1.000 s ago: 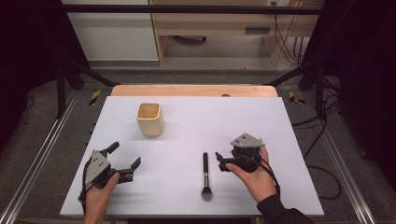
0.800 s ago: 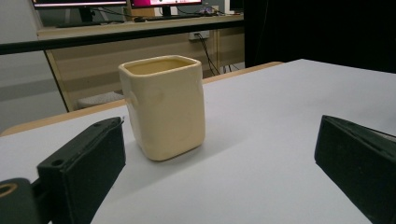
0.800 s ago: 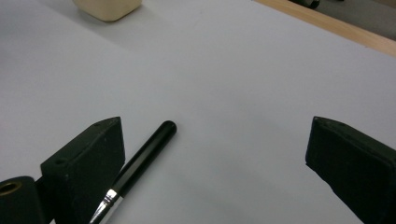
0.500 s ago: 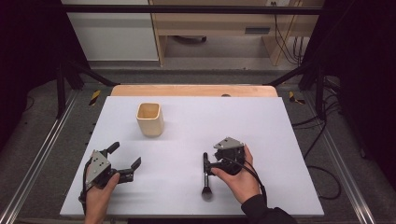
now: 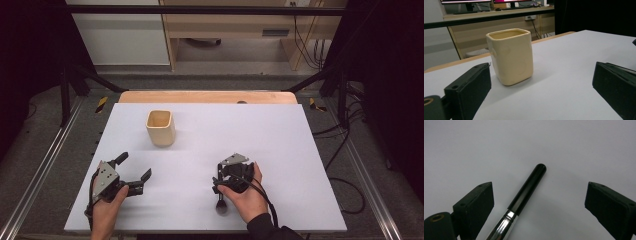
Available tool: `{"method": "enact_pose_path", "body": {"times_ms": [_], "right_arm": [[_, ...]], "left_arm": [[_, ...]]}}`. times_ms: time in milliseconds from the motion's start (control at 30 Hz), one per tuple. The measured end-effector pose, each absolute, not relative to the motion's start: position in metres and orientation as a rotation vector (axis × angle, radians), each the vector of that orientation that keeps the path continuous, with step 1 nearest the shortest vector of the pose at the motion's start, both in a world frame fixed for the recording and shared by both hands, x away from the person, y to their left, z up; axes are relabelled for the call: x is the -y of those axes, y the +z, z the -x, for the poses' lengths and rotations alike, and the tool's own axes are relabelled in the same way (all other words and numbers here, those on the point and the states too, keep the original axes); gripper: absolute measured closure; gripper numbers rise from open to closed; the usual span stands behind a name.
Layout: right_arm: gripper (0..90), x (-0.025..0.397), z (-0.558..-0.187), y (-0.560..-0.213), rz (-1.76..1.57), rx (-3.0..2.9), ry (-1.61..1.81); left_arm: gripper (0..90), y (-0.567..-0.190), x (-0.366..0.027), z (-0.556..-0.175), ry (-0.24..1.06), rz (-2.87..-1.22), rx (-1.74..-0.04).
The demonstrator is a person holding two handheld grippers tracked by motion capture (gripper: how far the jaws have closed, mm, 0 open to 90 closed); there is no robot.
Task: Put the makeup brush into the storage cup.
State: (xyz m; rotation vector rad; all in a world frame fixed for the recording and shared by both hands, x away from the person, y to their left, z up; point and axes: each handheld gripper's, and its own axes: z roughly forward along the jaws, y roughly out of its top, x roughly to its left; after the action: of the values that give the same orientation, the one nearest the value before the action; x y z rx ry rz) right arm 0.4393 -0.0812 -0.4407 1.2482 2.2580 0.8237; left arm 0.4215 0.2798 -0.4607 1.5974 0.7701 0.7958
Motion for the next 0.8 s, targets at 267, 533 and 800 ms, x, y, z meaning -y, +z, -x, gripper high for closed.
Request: {"method": "enact_pose_path", "body": {"times_ms": [267,533,800], "right_arm": [[11.2,0.074,-0.434,-0.447,-1.283,-2.271,0.814],[20.5,0.072,-0.432,-0.454,-1.331,-2.273,0.814],[23.6,0.072,-0.431,-0.456,-1.341,-2.266,0.819]], "left_arm": [[1.6,-0.461,-0.28,-0.422,0.794,-1.597,-0.771],[1.6,-0.461,-0.279,-0.422,0.793,-1.609,-0.766],[1.6,-0.462,-0.277,-0.423,0.793,-1.614,-0.763]]}}
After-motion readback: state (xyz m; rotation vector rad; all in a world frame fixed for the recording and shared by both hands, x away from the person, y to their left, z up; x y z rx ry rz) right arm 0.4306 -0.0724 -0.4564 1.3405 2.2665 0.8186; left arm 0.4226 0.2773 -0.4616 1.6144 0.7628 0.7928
